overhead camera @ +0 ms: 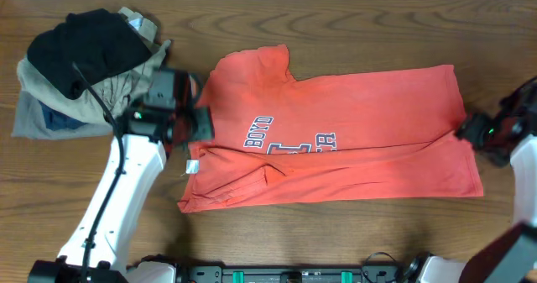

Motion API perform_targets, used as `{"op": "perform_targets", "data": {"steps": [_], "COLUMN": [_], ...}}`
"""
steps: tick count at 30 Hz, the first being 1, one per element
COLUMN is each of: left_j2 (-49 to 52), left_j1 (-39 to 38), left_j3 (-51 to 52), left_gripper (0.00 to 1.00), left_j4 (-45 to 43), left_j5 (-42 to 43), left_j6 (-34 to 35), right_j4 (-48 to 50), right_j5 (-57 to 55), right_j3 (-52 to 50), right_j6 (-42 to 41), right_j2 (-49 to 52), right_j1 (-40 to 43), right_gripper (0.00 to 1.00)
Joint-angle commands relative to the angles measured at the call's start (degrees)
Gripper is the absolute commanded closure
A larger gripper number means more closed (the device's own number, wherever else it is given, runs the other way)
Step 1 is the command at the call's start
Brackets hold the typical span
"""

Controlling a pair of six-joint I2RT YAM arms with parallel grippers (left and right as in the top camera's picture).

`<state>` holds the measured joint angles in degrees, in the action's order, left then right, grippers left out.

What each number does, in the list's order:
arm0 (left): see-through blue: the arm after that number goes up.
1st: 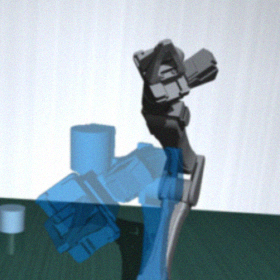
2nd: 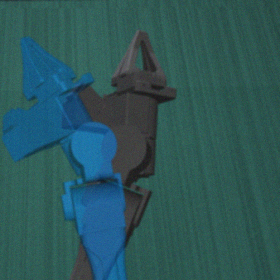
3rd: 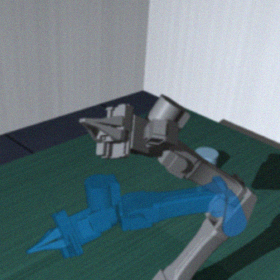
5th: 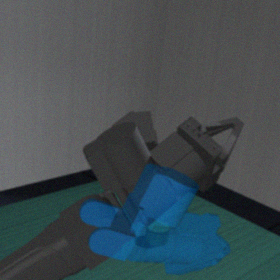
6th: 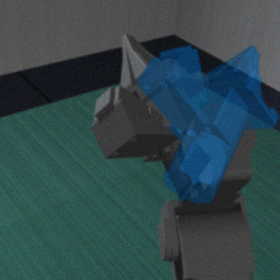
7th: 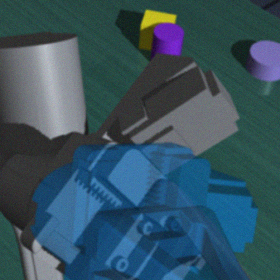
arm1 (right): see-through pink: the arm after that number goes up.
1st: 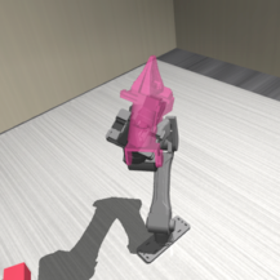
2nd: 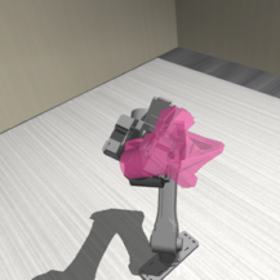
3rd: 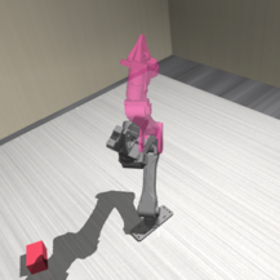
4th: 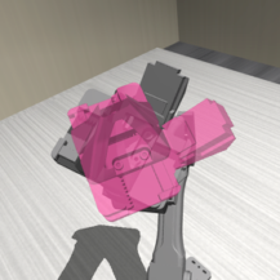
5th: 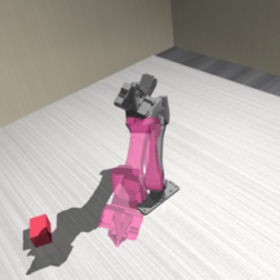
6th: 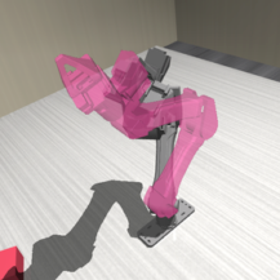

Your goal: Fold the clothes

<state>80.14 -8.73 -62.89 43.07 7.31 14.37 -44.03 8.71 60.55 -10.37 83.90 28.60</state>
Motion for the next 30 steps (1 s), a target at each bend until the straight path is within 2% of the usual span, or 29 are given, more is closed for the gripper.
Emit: {"op": "perform_targets", "data": {"steps": [1, 5, 6, 8, 18, 23, 30], "left_j2": [4.8, 13.0, 15.4, 19.8, 38.1, 42.9, 47.1], "left_j1": [0.2, 0.3, 0.4, 0.7, 2.2, 2.2, 2.2], "left_j3": [-8.0, -17.5, -19.6, -22.8, -29.5, -29.9, -29.9], "left_gripper": [0.34, 0.28, 0.27, 0.26, 0.26, 0.25, 0.26], "left_j4": [-0.1, -1.2, -2.1, -4.6, -18.7, -26.2, -28.2], "left_j5": [-0.4, 0.5, 1.4, 2.8, 6.3, 7.3, 7.3], "left_j6": [-5.9, -9.8, -11.0, -12.7, -15.5, -15.4, -15.4], "right_j4": [0.1, -0.1, -0.3, -0.7, -3.2, -4.4, -4.6], "right_j5": [10.2, 14.2, 15.5, 17.7, 20.3, 20.2, 20.2], "right_j3": [2.0, 2.1, 2.1, 2.1, 2.1, 2.0, 2.0], "right_j6": [5.8, 8.2, 8.3, 8.3, 8.3, 8.3, 8.3], "right_j2": [-4.0, -6.4, -6.5, -6.5, -6.5, -6.5, -6.5], "right_j1": [-0.2, -0.2, -0.2, -0.2, -0.2, -0.2, -0.2], "right_gripper": [0.24, 0.17, 0.09, 0.01, 0.01, 0.01, 0.07]}}
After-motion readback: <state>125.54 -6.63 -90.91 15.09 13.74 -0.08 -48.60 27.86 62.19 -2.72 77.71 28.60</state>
